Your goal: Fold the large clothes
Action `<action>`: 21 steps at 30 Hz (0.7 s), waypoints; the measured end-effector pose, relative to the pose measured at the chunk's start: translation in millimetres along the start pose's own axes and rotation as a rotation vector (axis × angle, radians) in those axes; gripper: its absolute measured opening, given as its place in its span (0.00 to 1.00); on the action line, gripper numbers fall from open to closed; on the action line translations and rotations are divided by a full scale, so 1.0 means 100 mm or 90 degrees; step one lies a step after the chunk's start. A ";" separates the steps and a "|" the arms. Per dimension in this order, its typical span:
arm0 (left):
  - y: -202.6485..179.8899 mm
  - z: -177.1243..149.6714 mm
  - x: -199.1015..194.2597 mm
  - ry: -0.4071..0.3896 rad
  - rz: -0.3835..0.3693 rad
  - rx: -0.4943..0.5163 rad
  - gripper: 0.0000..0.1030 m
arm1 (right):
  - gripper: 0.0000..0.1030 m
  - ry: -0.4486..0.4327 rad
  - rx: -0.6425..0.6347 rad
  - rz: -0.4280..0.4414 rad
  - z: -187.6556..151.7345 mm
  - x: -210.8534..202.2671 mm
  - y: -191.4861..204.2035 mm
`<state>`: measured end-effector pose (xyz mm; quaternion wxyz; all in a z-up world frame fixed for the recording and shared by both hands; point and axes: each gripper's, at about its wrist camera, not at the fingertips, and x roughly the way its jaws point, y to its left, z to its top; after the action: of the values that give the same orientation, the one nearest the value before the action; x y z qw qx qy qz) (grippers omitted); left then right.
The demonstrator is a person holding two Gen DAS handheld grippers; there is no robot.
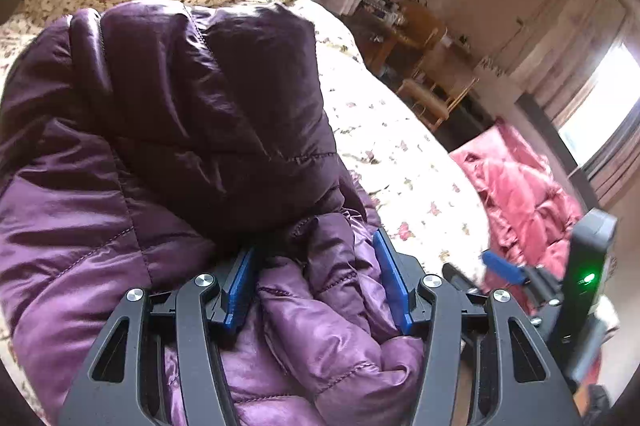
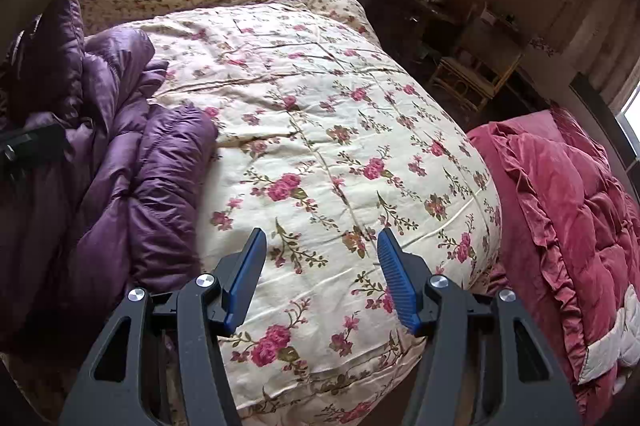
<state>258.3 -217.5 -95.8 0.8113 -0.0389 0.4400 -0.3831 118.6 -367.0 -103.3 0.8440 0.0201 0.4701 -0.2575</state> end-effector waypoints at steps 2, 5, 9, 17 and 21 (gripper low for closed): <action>-0.08 -0.03 0.07 0.002 0.010 0.012 0.59 | 0.57 0.001 -0.004 -0.012 0.01 0.04 0.00; -0.16 -0.01 0.01 0.002 -0.008 0.016 0.68 | 0.59 0.000 -0.006 -0.015 0.01 0.05 0.00; -0.13 0.07 -0.24 -0.010 -0.047 0.006 0.73 | 0.60 -0.011 -0.015 -0.022 0.02 -0.04 0.04; 0.05 0.05 -1.09 -0.101 -0.085 -0.019 0.73 | 0.63 -0.040 -0.034 -0.019 0.09 -0.28 0.16; 0.30 0.00 -1.37 -0.143 -0.028 -0.054 0.73 | 0.64 -0.065 -0.043 -0.009 0.14 -0.49 0.25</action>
<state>232.0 -106.0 -14.3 0.8447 -0.1252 0.3610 -0.3749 119.9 -329.2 -61.7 0.8650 -0.0251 0.4354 -0.2484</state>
